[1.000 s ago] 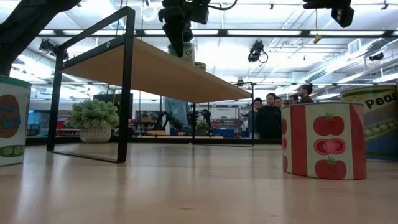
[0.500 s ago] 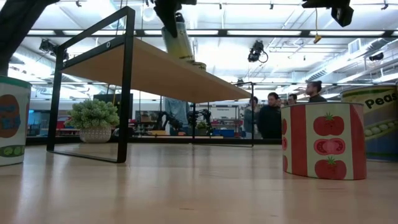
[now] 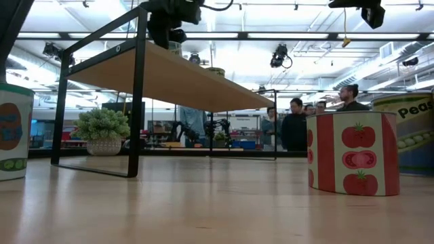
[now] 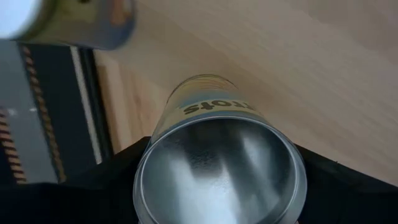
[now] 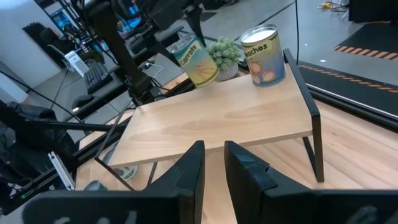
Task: Pick and place cans onto a shelf
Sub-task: Put the canned carrots on the shelf
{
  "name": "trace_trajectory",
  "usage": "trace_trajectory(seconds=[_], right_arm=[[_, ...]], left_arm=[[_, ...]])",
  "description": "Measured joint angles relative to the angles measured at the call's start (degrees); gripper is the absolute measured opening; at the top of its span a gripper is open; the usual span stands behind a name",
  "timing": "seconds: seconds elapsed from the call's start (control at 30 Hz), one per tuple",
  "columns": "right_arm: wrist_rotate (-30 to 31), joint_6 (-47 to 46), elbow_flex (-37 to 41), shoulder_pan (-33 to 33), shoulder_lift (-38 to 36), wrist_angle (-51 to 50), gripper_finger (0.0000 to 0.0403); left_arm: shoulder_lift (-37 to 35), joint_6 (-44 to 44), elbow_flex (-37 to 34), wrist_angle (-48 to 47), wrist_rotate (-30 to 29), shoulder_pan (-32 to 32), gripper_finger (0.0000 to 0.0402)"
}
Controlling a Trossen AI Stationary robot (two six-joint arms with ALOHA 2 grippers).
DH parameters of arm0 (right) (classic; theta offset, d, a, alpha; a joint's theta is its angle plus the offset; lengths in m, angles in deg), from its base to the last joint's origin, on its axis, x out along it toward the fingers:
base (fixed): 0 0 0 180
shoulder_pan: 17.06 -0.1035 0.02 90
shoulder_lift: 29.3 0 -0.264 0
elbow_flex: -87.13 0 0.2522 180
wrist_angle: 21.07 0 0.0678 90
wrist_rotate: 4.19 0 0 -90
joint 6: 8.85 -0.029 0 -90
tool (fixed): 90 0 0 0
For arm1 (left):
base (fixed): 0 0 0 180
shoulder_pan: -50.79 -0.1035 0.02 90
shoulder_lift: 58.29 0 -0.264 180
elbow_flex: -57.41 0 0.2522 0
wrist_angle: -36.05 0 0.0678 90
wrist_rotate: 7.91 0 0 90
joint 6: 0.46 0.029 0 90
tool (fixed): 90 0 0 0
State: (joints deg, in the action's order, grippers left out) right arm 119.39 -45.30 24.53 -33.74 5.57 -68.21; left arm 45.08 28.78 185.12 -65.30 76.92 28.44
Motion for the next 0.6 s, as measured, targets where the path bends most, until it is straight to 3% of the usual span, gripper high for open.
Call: trace_trajectory(seconds=[0.6], right_arm=[[0.0, 0.1, 0.0, 0.0, 0.0, 1.4, 0.0068]], left_arm=[[2.9, 3.8, -0.1, 7.9, -0.6, -0.1, 0.0311]])
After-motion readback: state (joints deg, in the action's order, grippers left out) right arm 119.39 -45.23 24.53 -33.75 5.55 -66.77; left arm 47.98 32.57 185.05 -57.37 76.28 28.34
